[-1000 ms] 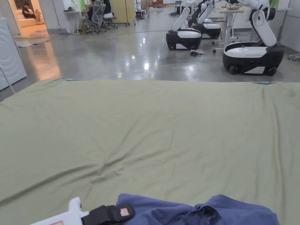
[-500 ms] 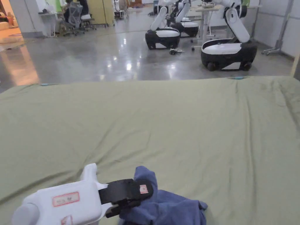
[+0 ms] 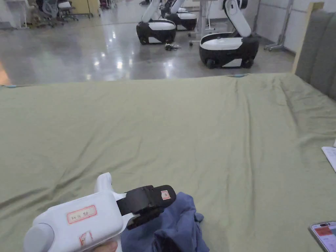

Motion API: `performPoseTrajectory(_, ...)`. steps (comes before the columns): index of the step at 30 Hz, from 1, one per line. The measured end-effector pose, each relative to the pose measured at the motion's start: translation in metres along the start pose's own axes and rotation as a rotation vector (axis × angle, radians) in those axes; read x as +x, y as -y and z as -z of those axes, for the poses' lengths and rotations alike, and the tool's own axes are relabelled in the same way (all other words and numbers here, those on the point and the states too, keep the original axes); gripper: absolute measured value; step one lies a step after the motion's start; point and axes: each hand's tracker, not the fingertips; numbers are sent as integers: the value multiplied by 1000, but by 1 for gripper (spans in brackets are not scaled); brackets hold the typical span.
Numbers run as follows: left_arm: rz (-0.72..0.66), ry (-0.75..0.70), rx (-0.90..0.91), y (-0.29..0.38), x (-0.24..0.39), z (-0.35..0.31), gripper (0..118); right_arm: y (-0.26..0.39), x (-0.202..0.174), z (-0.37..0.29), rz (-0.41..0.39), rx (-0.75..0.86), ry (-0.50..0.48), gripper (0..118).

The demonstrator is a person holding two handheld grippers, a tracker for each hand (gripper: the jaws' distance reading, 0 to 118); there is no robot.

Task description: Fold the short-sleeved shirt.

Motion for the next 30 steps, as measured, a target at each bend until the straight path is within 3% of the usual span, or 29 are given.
performPoseTrajectory(2, -13, -98, -35, 6, -18, 13, 12, 1, -2, 0, -9, -5, -5, 0)
performPoseTrajectory(6, -2, -61, -279, 51, -34, 71, 11, 2, -6, 0, -39, -14, -3, 0)
performPoseTrajectory(9, 112, -247, -344, 71, -45, 91, 5, 3, -5, 0, -52, -23, 6, 0)
performPoseTrajectory(14, 124, -174, -272, 54, -19, 70, 5, -1, -14, 7, -74, -43, -9, 0)
performPoseTrajectory(16, 172, -9, -198, 44, 4, 45, 7, -7, -23, 23, -101, -76, -63, 0)
performPoseTrajectory(17, 207, 36, -173, 35, 14, 30, 17, -11, -29, 35, -128, -102, -96, 0)
performPoseTrajectory(19, 263, -3, -99, 22, 25, -3, 54, -20, -46, 62, -191, -153, -144, 0)
performPoseTrajectory(21, 278, -40, -34, 3, 24, -35, 56, -31, -65, 93, -221, -182, -183, 0)
performPoseTrajectory(24, 183, -56, 29, -8, 0, -74, 61, -45, -78, 137, -153, -256, -231, 0)
performPoseTrajectory(25, 153, -61, 37, -12, -9, -81, 63, -46, -78, 155, -157, -322, -152, 0)
performPoseTrajectory(26, 125, -71, 37, -13, -19, -89, 65, -42, -77, 174, -204, -394, -16, 0)
performPoseTrajectory(27, 103, -76, 41, -11, -29, -96, 66, -34, -73, 192, -277, -469, 52, 0)
performPoseTrajectory(28, 82, -74, 49, -10, -36, -101, 67, -29, -67, 200, -262, -478, -11, 0)
performPoseTrajectory(29, 62, -81, 38, -10, -43, -102, 68, -35, -61, 191, -144, -405, -87, 0)
performPoseTrajectory(30, 49, -84, 31, -8, -51, -103, 69, -39, -58, 184, -66, -432, -67, 0)
